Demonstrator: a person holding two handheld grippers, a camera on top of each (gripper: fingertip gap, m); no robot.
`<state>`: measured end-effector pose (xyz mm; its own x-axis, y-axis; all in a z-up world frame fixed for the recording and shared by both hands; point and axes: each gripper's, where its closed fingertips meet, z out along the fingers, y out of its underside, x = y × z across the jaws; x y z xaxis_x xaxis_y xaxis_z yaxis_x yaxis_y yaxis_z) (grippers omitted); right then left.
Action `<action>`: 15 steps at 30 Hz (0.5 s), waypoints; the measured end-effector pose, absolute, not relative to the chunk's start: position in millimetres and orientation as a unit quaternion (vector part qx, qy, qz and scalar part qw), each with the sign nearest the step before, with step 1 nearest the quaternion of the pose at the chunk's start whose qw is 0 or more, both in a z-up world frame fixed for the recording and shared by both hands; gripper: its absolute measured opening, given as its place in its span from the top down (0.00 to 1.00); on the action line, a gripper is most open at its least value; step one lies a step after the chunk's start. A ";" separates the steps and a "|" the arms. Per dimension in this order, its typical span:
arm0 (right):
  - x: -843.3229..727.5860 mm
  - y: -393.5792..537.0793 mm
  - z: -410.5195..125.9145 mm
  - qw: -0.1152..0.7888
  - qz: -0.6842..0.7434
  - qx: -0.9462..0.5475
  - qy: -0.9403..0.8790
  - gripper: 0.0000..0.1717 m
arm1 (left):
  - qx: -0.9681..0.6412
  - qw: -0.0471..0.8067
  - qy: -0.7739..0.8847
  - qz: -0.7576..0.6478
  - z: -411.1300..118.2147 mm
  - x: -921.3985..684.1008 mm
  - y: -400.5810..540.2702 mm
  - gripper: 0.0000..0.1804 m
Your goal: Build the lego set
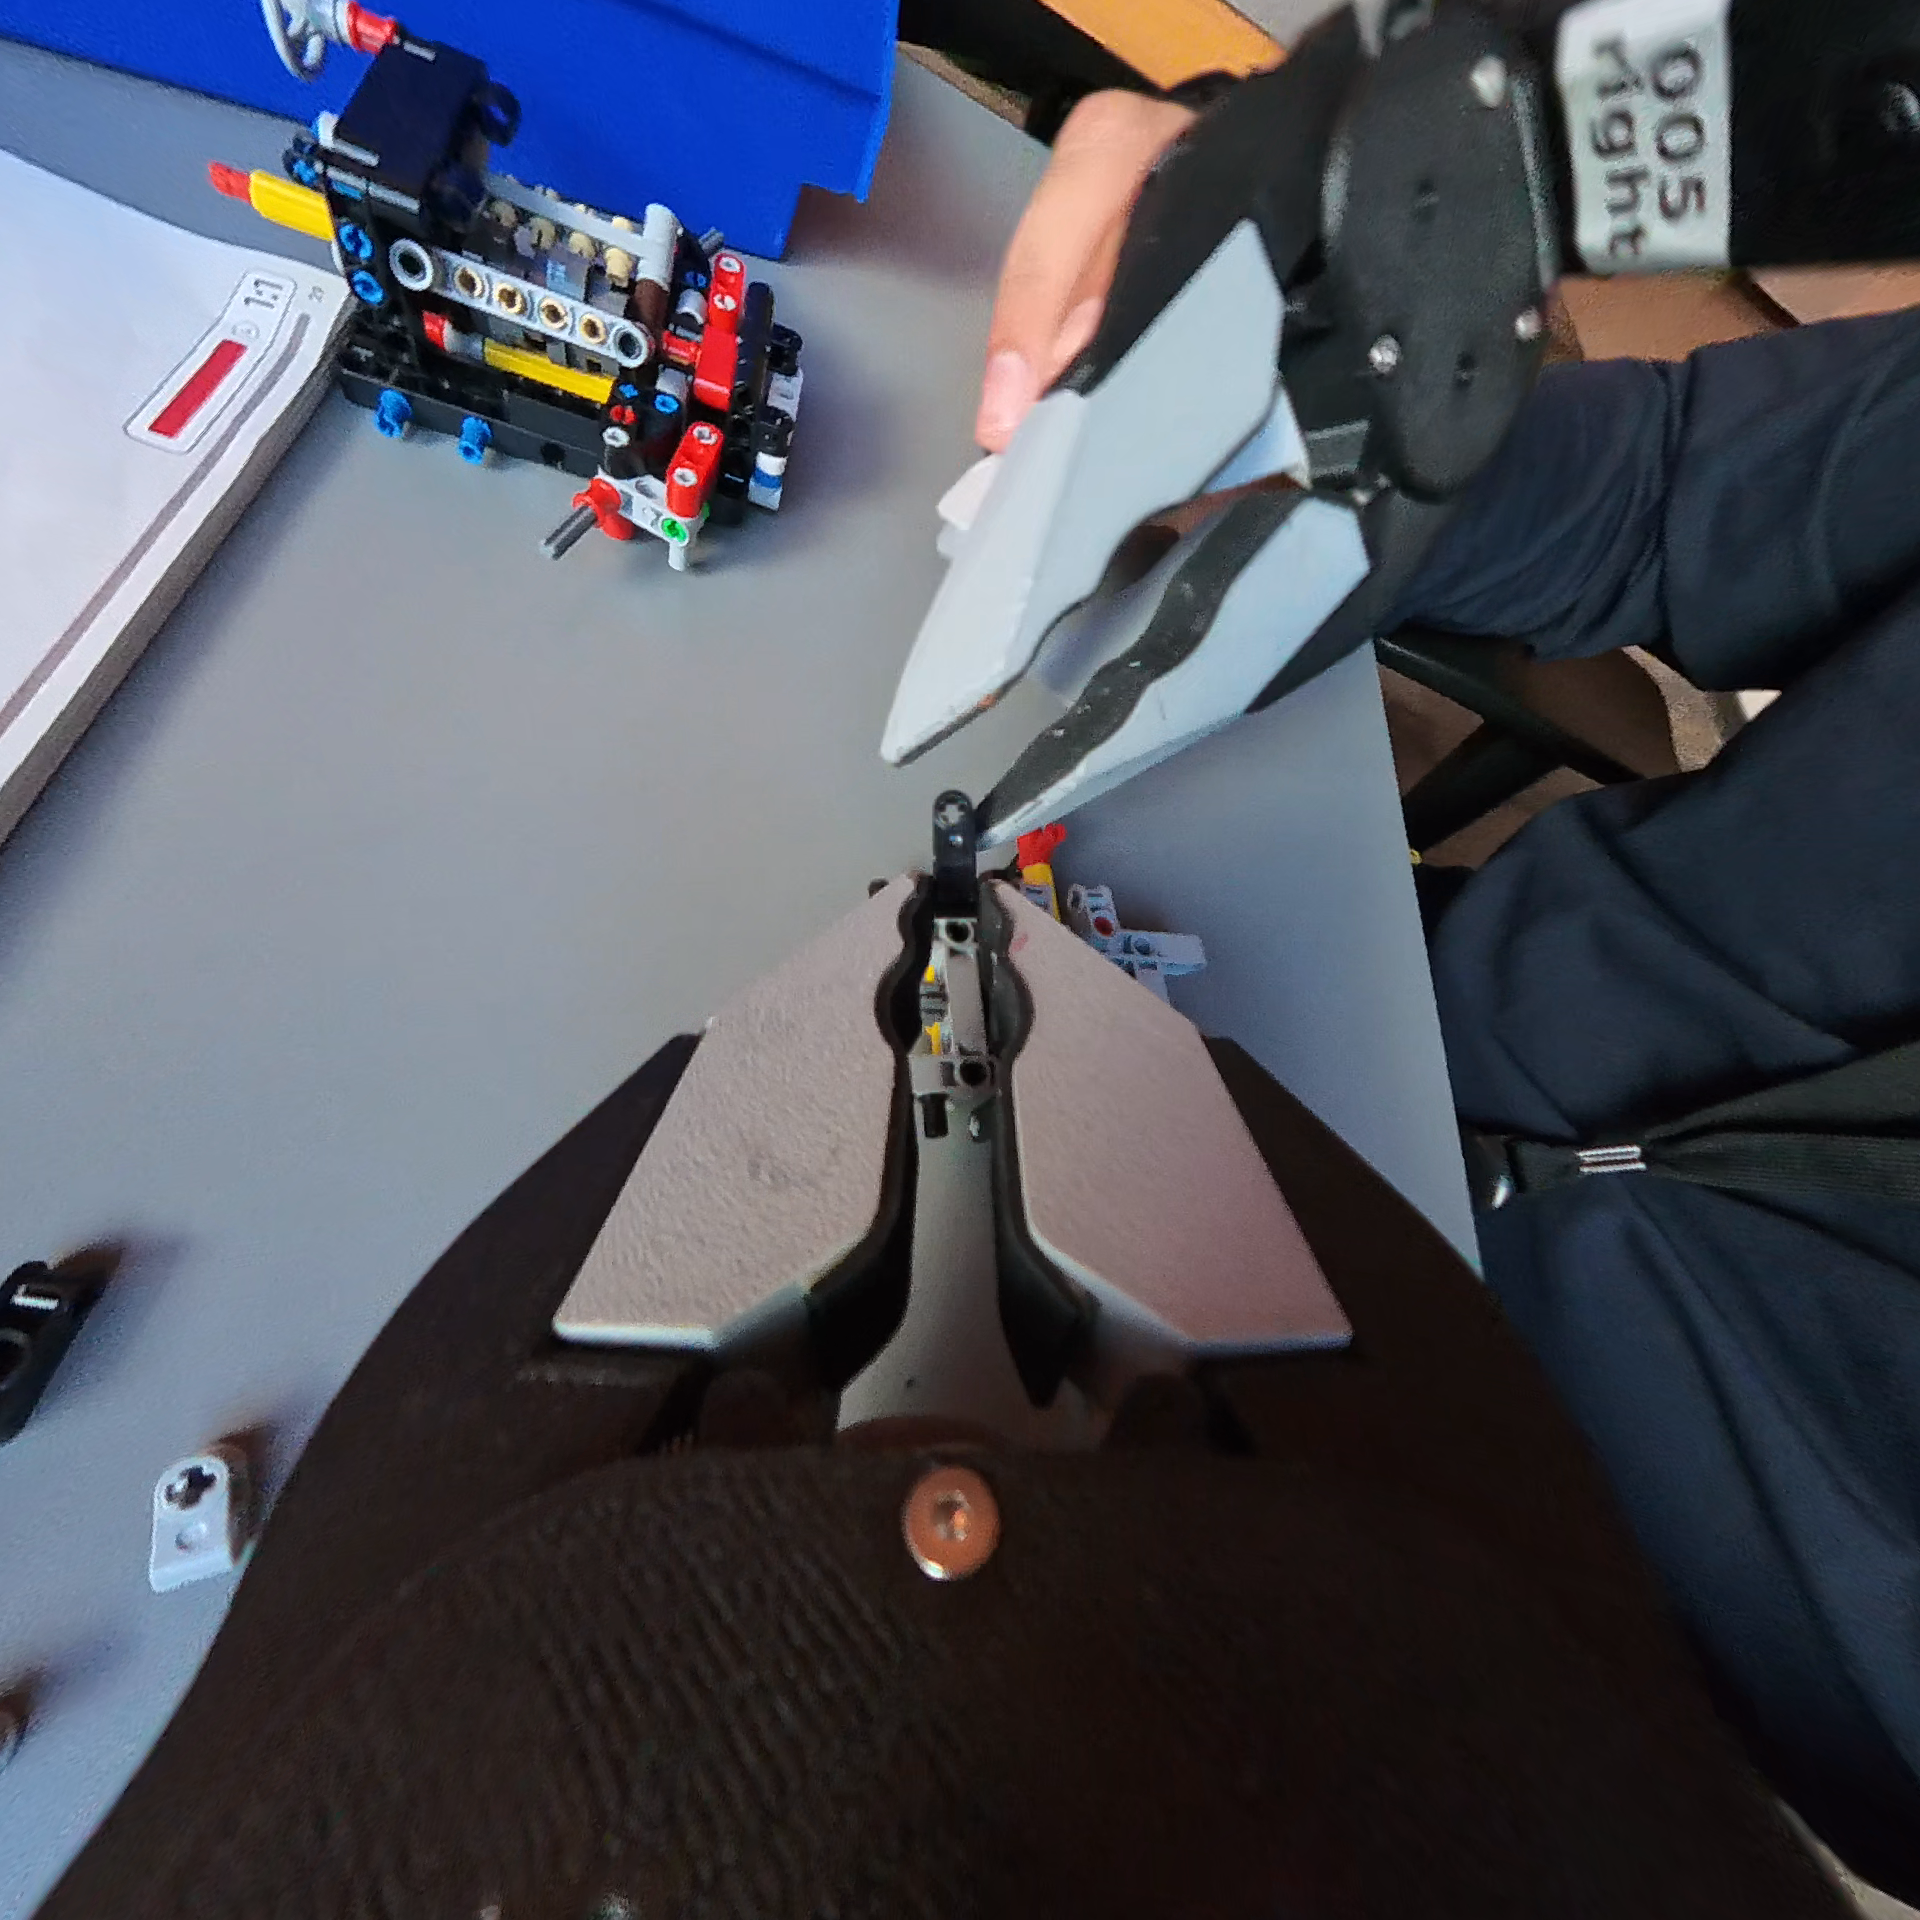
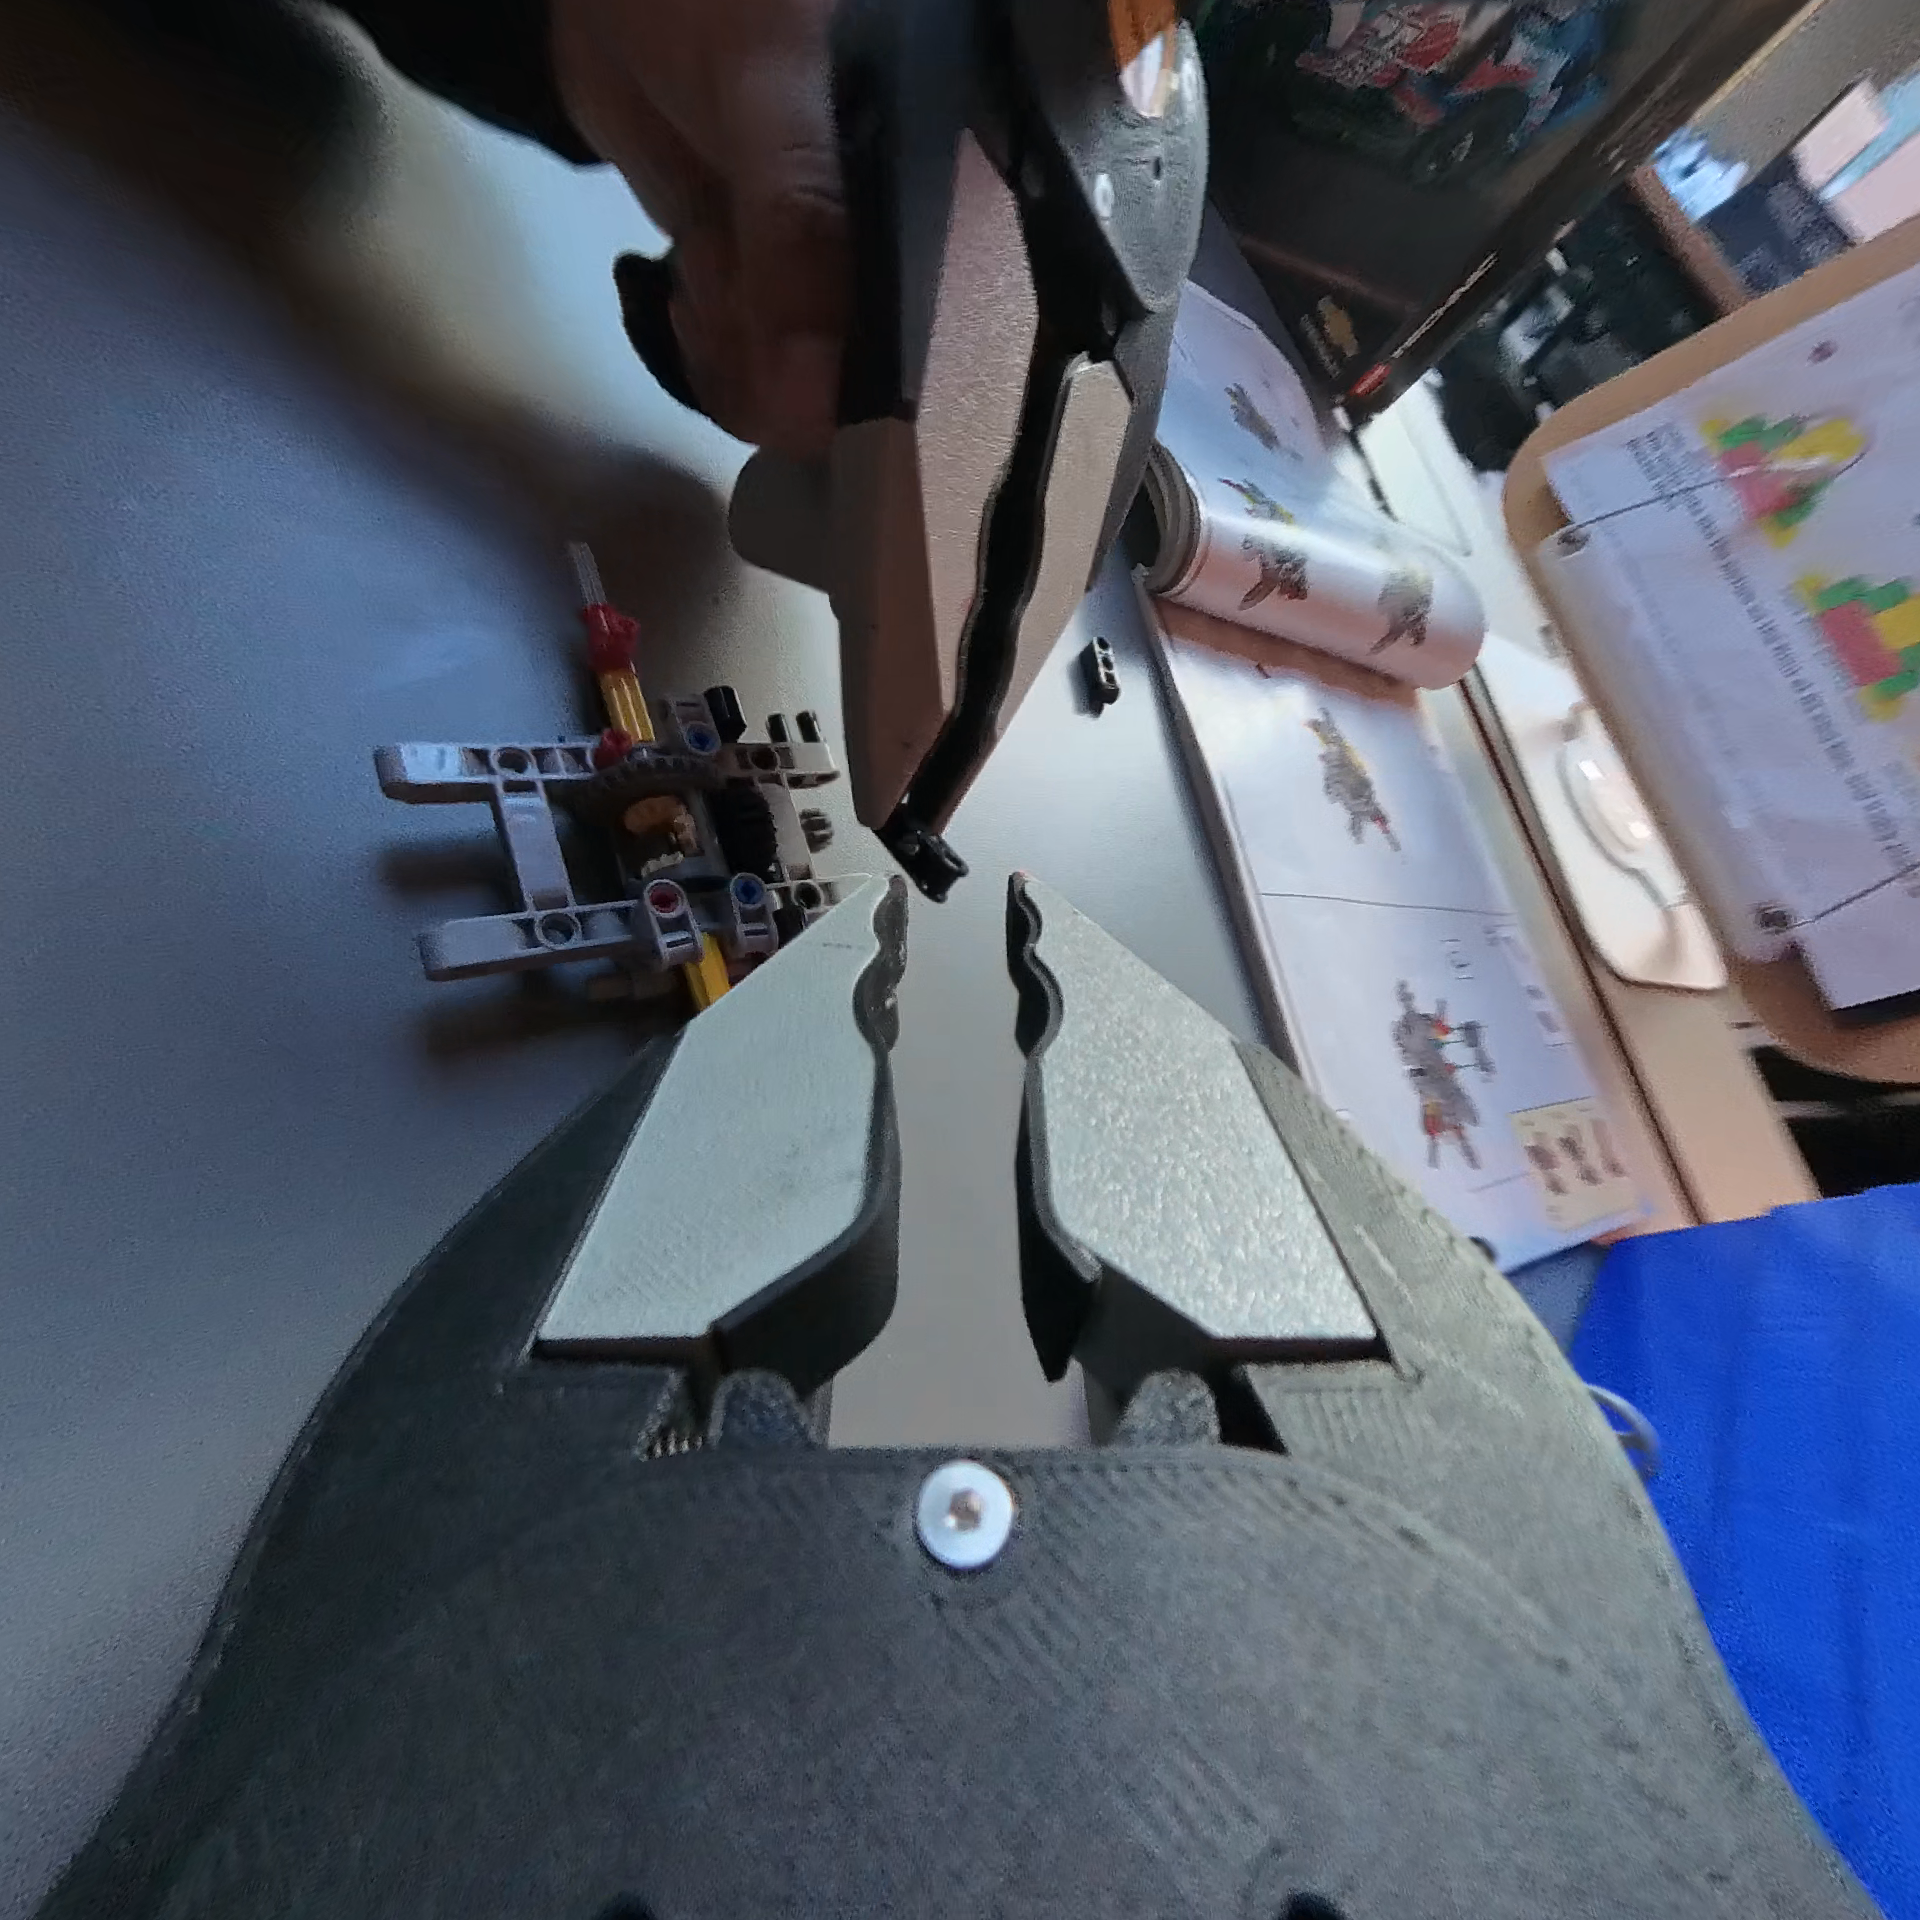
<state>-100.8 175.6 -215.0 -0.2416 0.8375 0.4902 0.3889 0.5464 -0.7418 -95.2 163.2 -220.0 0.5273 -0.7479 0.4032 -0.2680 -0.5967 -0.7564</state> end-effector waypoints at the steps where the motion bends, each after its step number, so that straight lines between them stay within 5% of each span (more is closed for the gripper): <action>1: -101.3 175.4 -216.0 0.471 0.220 -0.398 -0.756 0.91 | -0.814 0.319 0.306 -0.377 -219.6 -95.9 163.1 0.97; 7: -106.8 175.8 -215.7 0.536 0.092 -0.332 -0.771 0.96 | -0.815 0.307 0.277 -0.406 -217.9 -97.4 163.2 0.97; 15: -106.4 179.1 -209.4 0.543 0.099 -0.345 -0.759 0.96 | -0.797 0.321 0.256 -0.443 -208.6 -96.1 165.5 0.97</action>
<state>-106.4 179.1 -209.4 -0.1711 0.6314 0.7564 0.4163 0.7421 -0.5253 -96.1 165.5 -208.6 0.4755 -0.6932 0.5417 -0.1234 -0.6622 -0.7391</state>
